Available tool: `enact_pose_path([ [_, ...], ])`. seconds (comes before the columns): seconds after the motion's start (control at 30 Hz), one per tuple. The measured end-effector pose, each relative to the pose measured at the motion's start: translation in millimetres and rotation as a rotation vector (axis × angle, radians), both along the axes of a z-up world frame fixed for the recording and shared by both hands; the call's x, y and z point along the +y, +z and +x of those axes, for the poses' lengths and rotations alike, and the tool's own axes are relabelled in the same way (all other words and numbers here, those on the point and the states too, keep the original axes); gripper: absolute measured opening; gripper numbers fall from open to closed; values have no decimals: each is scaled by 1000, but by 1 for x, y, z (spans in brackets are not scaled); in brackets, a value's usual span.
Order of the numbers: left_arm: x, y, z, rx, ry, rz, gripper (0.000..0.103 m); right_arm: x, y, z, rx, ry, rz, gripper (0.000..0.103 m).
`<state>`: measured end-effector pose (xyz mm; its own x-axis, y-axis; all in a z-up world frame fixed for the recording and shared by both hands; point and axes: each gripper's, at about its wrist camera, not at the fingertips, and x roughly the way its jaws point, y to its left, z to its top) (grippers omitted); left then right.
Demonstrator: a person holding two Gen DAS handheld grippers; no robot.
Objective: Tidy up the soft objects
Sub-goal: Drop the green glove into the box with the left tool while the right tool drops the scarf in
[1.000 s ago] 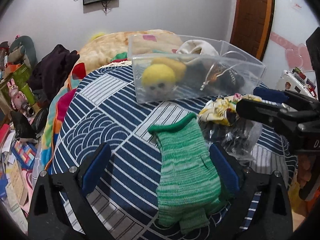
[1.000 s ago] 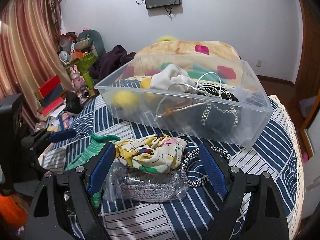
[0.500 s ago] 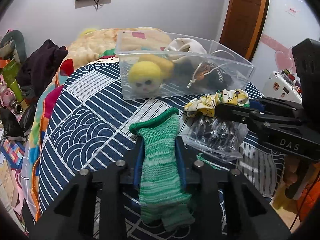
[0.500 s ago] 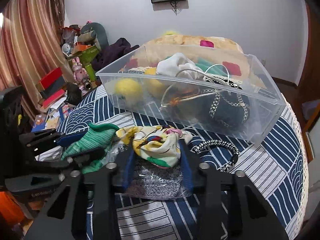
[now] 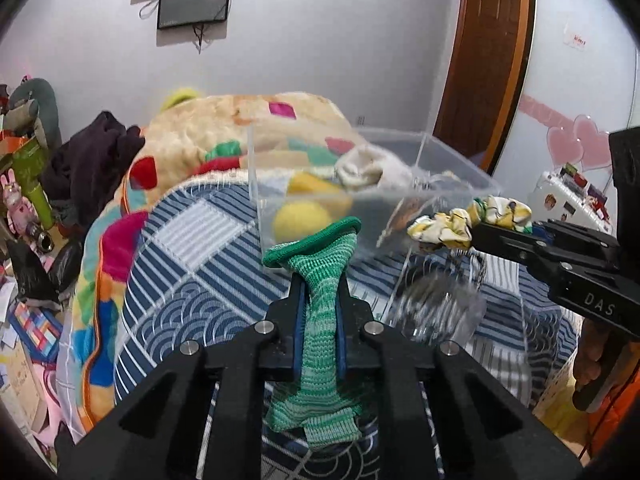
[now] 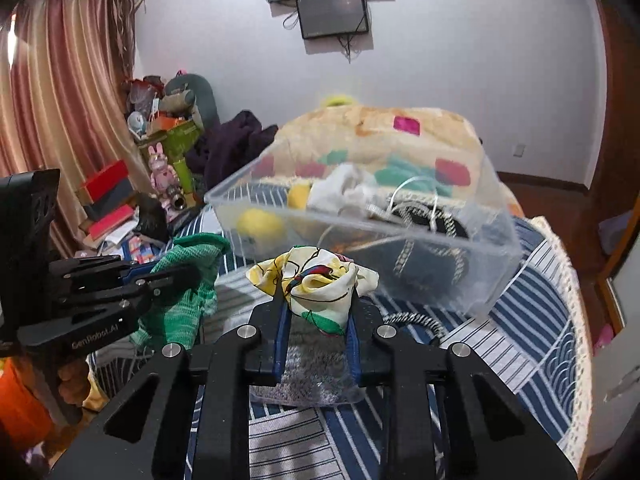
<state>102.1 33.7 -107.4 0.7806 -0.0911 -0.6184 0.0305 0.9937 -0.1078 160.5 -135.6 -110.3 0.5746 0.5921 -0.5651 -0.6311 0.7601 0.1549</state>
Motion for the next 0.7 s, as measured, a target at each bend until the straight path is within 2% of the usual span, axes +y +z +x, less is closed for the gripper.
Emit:
enact_pose_path([
  [0.33, 0, 45, 31, -128, 17, 22, 12, -21, 31, 9, -95, -80, 69, 21],
  [0.47, 2, 54, 54, -134, 5, 0, 12, -26, 34, 17, -110, -118, 75, 21],
  [0.7, -6, 52, 88, -125, 21, 50, 12, -30, 43, 34, -139, -169, 74, 21],
])
